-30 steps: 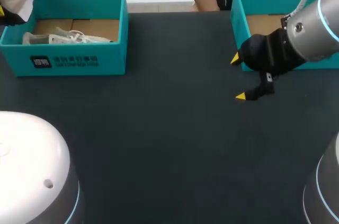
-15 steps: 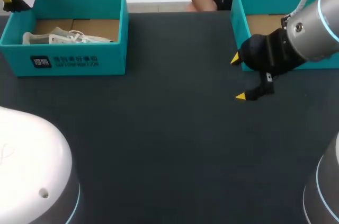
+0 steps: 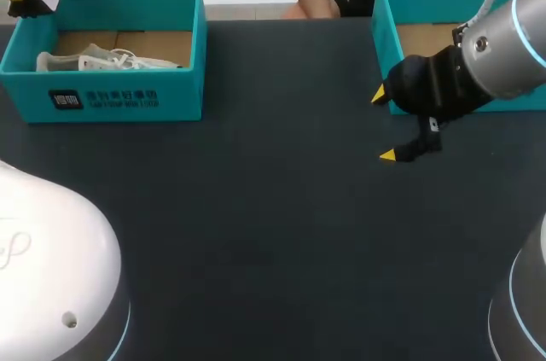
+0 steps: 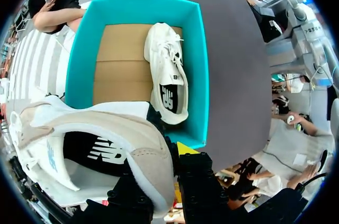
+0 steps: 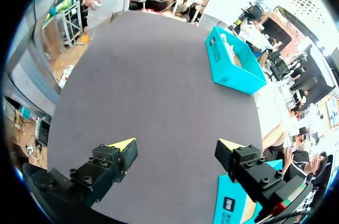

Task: Take the shoe out of the shoebox, open the shoe tongue, remove and reinsert the insole, then place the shoe into the shoebox

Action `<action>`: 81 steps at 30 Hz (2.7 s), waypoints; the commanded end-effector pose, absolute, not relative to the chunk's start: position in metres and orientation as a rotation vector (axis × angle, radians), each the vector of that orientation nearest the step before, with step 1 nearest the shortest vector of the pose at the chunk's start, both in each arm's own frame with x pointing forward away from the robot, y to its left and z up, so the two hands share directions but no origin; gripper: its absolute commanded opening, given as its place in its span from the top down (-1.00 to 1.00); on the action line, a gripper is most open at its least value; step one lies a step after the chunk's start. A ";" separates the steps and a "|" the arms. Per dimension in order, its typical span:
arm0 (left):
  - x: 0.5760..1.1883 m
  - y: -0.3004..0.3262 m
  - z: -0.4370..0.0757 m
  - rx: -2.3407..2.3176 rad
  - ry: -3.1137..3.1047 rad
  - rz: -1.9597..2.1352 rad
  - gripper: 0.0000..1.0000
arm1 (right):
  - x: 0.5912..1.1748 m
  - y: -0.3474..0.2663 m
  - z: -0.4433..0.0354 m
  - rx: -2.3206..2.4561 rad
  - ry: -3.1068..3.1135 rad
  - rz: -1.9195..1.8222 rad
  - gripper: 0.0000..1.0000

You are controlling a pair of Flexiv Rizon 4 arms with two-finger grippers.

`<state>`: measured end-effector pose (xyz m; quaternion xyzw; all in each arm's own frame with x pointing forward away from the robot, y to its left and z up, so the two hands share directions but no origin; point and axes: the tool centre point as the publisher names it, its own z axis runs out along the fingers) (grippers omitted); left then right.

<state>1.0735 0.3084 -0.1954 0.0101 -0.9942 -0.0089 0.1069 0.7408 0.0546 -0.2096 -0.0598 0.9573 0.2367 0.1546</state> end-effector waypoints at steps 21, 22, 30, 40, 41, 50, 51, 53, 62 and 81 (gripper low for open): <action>1.092 0.335 -0.174 -1.522 -2.568 -0.394 1.00 | 0.740 0.055 -0.211 -0.169 2.742 0.674 -1.00; 1.092 0.335 -0.174 -1.522 -2.568 -0.394 1.00 | 0.740 0.055 -0.211 -0.169 2.742 0.674 -1.00; 1.092 0.335 -0.174 -1.522 -2.568 -0.394 1.00 | 0.740 0.055 -0.211 -0.169 2.742 0.674 -1.00; 1.092 0.335 -0.174 -1.522 -2.568 -0.394 1.00 | 0.740 0.055 -0.211 -0.169 2.742 0.674 -1.00; 1.092 0.335 -0.174 -1.522 -2.568 -0.394 1.00 | 0.740 0.055 -0.211 -0.169 2.742 0.674 -1.00; 1.105 0.340 -0.176 -1.950 -2.289 -0.407 1.00 | 0.740 0.055 -0.211 -0.169 2.742 0.674 -1.00; 1.108 0.342 -0.177 -1.957 -2.302 -0.406 1.00 | 0.740 0.055 -0.211 -0.169 2.742 0.674 -1.00; 1.113 0.344 -0.180 -2.005 -2.257 -0.406 1.00 | 0.740 0.055 -0.211 -0.169 2.742 0.674 -1.00; 1.121 0.340 -0.194 -2.089 -2.188 -0.413 1.00 | 0.740 0.055 -0.211 -0.169 2.742 0.674 -1.00; 1.169 0.315 -0.269 -2.128 -2.170 -0.411 1.00 | 0.740 0.055 -0.211 -0.169 2.742 0.674 -1.00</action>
